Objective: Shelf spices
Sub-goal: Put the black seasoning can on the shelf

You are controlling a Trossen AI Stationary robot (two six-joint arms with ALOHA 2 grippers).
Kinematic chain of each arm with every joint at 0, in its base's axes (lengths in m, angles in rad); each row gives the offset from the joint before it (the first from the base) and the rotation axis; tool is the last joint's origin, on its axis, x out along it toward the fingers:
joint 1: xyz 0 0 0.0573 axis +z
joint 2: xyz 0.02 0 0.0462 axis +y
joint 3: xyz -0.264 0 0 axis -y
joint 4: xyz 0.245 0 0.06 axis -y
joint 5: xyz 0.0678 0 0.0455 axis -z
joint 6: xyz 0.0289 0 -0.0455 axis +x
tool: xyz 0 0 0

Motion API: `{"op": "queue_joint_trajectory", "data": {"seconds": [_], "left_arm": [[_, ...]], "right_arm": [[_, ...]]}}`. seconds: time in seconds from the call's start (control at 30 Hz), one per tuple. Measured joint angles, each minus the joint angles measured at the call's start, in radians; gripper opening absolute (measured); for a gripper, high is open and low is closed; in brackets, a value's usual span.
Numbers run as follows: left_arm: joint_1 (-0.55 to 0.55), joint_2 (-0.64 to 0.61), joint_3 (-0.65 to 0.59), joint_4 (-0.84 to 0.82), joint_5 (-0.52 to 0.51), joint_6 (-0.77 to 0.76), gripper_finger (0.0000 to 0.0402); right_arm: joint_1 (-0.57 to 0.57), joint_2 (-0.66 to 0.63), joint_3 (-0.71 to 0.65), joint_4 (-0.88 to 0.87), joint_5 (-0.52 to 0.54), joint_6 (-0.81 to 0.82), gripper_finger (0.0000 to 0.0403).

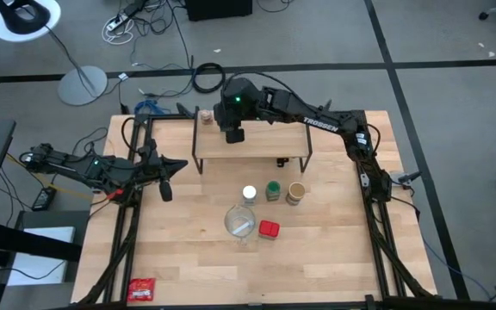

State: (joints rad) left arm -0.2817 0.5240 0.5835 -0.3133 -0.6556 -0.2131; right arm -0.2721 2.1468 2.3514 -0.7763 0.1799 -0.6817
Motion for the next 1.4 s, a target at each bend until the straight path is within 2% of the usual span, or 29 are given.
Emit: {"op": "queue_joint_trajectory", "data": {"seconds": [0.1, 0.17, 0.27, 0.43, 0.77, 0.97, 1.13, 1.4], "left_arm": [[0.000, 0.000, 0.000, -0.010, 0.001, 0.001, 0.0001], [0.000, 0.000, 0.000, -0.015, 0.003, 0.001, 0.0001], [0.000, 0.000, 0.000, -0.020, 0.003, 0.001, 0.0001], [0.000, 0.000, 0.000, -0.021, 0.003, 0.002, 0.0001], [0.000, 0.000, 0.000, -0.023, 0.003, 0.023, 0.0001], [0.000, 0.000, 0.000, -0.023, 0.003, 0.026, 0.0001], [0.000, 0.000, 0.000, -0.025, 0.005, 0.026, 0.0001], [0.000, 0.000, 0.000, -0.031, 0.026, 0.024, 0.0001]], "right_arm": [[-0.007, 0.000, -0.028, -0.050, 0.000, 0.051, 0.0042], [-0.018, 0.002, -0.043, -0.102, 0.001, 0.096, 0.0013], [-0.029, 0.001, -0.052, -0.140, 0.004, 0.173, 0.0006], [-0.021, 0.001, -0.059, -0.137, 0.011, 0.196, 0.0002], [0.074, 0.000, -0.059, -0.112, -0.021, 0.211, 0.0001], [0.096, 0.000, -0.059, -0.105, 0.044, 0.308, 0.0000], [0.095, -0.002, -0.059, -0.068, 0.064, 0.320, 0.0000], [0.095, -0.110, -0.059, -0.034, 0.063, 0.301, 0.0000]]}}
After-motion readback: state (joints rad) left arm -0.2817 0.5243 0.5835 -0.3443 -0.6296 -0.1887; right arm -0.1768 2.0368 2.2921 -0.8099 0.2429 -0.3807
